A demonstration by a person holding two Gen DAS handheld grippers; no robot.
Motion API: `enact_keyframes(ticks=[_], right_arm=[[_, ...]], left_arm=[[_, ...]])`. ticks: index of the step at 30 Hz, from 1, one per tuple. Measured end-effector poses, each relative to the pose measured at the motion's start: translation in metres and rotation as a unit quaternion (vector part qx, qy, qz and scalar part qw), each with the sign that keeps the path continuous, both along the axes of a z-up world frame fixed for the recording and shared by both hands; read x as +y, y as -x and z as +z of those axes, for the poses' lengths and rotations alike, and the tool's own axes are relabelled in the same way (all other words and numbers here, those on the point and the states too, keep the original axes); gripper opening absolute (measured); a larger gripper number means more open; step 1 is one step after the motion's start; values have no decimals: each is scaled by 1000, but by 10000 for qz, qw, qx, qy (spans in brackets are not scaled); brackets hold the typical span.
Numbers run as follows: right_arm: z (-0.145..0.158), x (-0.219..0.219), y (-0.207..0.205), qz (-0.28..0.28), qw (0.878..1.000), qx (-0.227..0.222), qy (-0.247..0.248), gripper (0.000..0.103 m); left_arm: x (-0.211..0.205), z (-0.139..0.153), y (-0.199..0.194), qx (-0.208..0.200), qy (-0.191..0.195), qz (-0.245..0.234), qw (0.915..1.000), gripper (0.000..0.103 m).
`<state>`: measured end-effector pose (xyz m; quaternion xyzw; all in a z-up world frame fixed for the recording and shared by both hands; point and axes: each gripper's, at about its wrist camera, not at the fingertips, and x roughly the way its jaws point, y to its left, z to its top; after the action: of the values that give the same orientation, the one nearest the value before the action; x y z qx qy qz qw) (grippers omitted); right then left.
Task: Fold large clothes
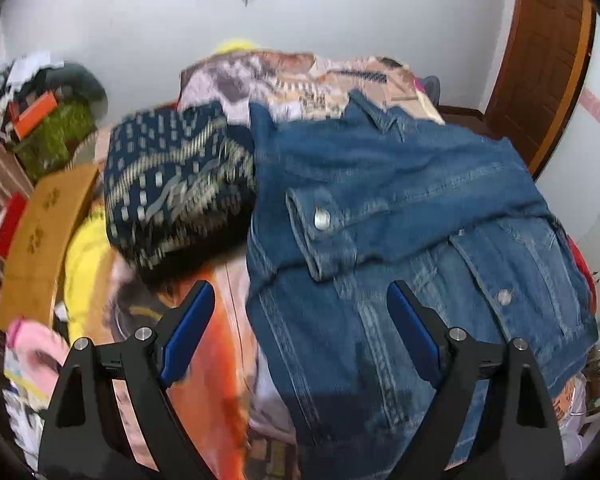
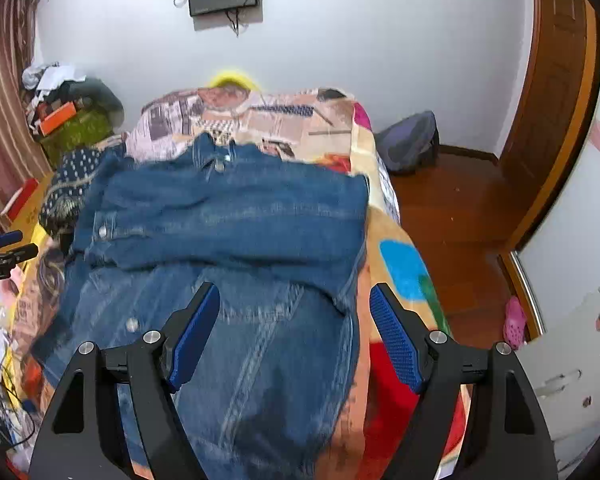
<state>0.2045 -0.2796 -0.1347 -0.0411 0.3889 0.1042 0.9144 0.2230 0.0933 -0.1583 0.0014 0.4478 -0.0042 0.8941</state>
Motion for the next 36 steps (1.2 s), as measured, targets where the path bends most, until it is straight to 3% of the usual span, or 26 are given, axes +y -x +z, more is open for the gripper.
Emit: enact_keyframes(ticks=[5, 12, 16, 23, 25, 31, 34, 36], right_arm=[[-24, -9, 8, -65, 9990, 425, -92, 74], [-49, -23, 24, -303, 9959, 817, -239, 74], [-67, -29, 31, -358, 9913, 1201, -402, 74], [-95, -27, 42, -326, 9837, 1706, -464, 74], [-97, -28, 43, -389, 9832, 1695, -559, 74], [-107, -40, 38, -557, 9722, 1760, -1438, 77], [-105, -39, 37, -557, 9726, 1640, -1549, 73], [-101, -35, 38, -431, 9730, 1587, -1620, 53]], left_arm=[[11, -40, 7, 491, 57, 269, 9984, 88], [31, -79, 27, 940, 757, 551, 9912, 88], [30, -94, 36, 1203, 1239, 471, 9838, 88], [15, -112, 38, 1448, 1572, 337, 9763, 88], [18, -116, 38, 1491, 1851, 415, 9705, 88], [34, -130, 40, 1600, 2576, 604, 9510, 87], [29, -118, 44, 1474, 2550, 451, 9546, 70], [21, -108, 44, 1371, 2351, 292, 9618, 54]])
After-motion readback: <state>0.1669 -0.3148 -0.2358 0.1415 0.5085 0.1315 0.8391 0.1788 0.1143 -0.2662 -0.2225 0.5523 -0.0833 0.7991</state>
